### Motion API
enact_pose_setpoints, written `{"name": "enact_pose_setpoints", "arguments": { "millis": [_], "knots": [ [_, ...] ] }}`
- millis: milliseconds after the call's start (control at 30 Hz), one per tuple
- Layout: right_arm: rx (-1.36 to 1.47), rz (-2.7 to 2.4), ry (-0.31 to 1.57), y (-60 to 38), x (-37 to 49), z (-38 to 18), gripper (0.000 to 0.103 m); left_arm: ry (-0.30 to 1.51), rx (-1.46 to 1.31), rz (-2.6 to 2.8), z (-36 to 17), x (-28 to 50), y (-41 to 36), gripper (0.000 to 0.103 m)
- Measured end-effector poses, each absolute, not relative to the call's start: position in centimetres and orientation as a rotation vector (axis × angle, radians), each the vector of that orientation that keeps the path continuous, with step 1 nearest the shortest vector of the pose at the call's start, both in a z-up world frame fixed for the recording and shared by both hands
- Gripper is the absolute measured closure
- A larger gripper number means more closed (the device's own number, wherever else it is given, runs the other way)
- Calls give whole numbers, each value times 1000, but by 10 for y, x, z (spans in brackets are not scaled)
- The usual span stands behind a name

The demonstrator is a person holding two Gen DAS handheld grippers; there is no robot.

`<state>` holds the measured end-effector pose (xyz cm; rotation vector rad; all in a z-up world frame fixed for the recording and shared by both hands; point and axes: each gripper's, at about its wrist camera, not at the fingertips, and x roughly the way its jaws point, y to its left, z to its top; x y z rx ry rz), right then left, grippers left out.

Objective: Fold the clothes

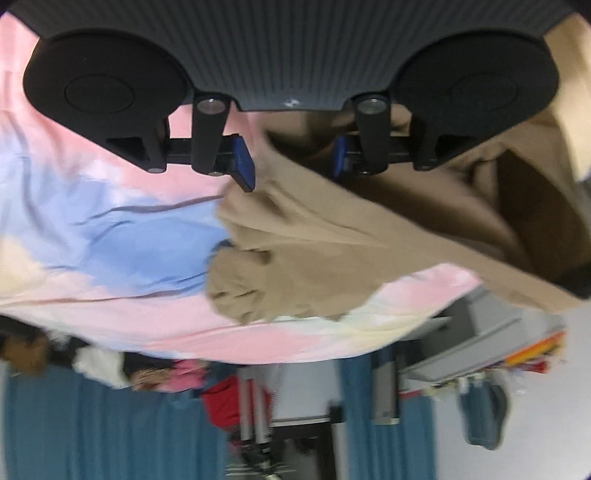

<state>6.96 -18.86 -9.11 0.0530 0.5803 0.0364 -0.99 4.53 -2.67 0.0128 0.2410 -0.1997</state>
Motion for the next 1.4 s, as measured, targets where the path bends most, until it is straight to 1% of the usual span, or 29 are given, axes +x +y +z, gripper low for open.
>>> {"name": "enact_pose_setpoints", "arguments": {
  "millis": [33,67,100,200,267,333,400,567,667,767,800,833,867,933,967,1000,1067,1200,1400],
  "knots": [
    [68,17,566,-192,69,-90,67,252,13,-199,-28,-10,46,99],
    [87,2,552,-196,69,-88,89,264,14,-199,-29,-9,46,98],
    [123,-2,541,-201,68,-86,93,280,17,-203,-31,-9,45,98],
    [238,-1,488,-214,61,-80,95,334,59,-204,-40,-7,39,95],
    [261,-15,456,-217,56,-76,95,383,84,-214,-48,-4,34,89],
    [286,-19,436,-221,54,-73,95,432,109,-221,-57,-1,29,88],
    [316,-23,428,-225,53,-72,95,477,151,-220,-67,2,23,84],
    [358,-47,405,-232,53,-70,95,599,255,-193,-94,10,15,67],
    [378,-82,386,-238,52,-70,95,678,391,-108,-112,16,9,63],
    [370,-136,391,-243,54,-75,95,687,365,-74,-111,17,19,58],
    [358,-152,402,-243,56,-78,95,672,329,-61,-107,17,23,58],
    [347,-169,412,-243,58,-80,95,639,288,-50,-100,16,28,64],
    [335,-183,419,-243,60,-83,95,607,246,-39,-93,16,33,74],
    [291,-211,387,-237,58,-83,95,533,154,-27,-77,14,41,82],
    [266,-227,362,-233,56,-82,95,493,104,-24,-68,13,44,92],
    [241,-239,336,-229,55,-80,95,449,54,-23,-56,11,48,95],
    [214,-239,264,-224,51,-60,95,355,-39,-22,-33,6,54,98],
    [192,-234,132,-217,48,-4,95,126,-101,-26,37,-5,60,99],
    [164,-149,-44,-217,36,128,95,-85,-201,-59,175,3,74,100]
  ]
}}
